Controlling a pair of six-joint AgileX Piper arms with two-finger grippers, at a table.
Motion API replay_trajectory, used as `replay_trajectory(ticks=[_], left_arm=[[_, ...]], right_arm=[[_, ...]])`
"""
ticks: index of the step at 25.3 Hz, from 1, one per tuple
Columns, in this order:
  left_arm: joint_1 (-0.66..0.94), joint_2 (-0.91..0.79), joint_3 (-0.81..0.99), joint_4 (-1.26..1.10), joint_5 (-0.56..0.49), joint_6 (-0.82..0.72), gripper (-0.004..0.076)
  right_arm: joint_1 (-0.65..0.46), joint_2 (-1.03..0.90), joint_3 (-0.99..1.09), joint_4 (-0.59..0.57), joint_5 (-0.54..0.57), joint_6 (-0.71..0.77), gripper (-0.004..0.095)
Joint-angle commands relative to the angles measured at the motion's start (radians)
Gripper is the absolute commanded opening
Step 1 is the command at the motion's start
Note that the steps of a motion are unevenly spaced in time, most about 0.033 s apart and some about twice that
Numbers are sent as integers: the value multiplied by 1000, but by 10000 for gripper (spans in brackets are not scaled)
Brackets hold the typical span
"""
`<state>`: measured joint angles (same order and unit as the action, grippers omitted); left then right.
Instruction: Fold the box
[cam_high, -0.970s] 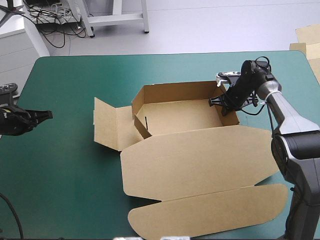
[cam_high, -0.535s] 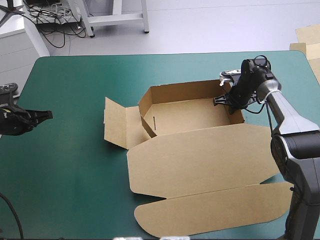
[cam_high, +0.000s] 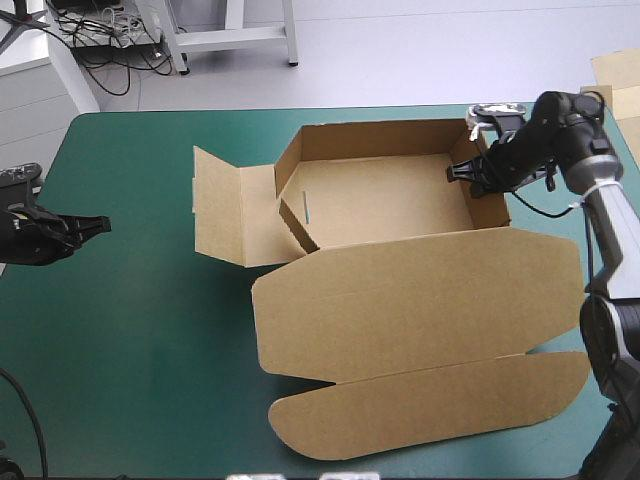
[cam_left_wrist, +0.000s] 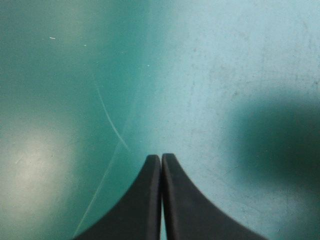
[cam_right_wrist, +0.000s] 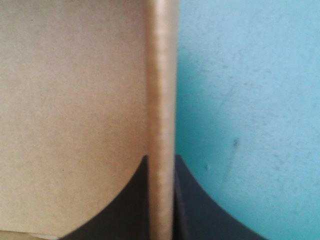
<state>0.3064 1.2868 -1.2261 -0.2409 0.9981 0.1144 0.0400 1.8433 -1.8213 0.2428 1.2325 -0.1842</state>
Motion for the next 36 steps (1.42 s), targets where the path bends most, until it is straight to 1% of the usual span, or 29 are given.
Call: replay_trajectory(ticks=[1,3,4,6,7,8,9,11,12,16,18,21,24,27,31,33,36], left_arm=[[0,-12,-31,-82,-40,17,-6],[0,-2,-31,-125,-32,82,25],[0,1,-31,-152,-29,100,60],[0,14,-31,-216,-28,114,169],[0,19,-31,-254,-28,114,279],[0,26,-31,-271,-30,114,362],[0,35,-31,-296,-30,114,472],[0,41,-31,-325,-28,114,573],[0,47,-31,-347,-28,114,598],[0,66,-31,-516,-25,114,598],[-2,78,-31,-634,28,123,598],[-18,80,-31,-718,110,232,598],[-41,80,-31,-786,169,305,598],[-56,80,-31,-865,209,345,598],[-74,76,-31,-964,291,408,598],[-90,66,-31,-964,287,417,598],[-94,47,-33,-962,287,424,598]], right_arm=[[-70,-134,-27,137,21,-25,-15],[-92,-171,-25,160,21,-27,-15],[-94,-189,-25,156,21,-27,-15],[-92,-226,-24,164,21,-27,-15],[-92,-243,-18,185,21,-31,-15],[-92,-254,-11,207,21,-34,-15],[-92,-267,0,220,21,-34,-15],[-92,-283,18,233,21,-41,-15],[-92,-286,25,237,21,-40,-15],[-92,-310,83,250,21,-40,-15],[-92,-312,108,287,21,-50,-15],[-92,-312,126,353,21,-67,-14],[-92,-312,136,418,21,-97,-14],[-79,-308,136,402,19,-100,-14],[-48,-287,137,408,8,-100,-14],[-15,-275,144,403,-19,-100,-14],[42,-256,148,333,-66,-74,-14]])
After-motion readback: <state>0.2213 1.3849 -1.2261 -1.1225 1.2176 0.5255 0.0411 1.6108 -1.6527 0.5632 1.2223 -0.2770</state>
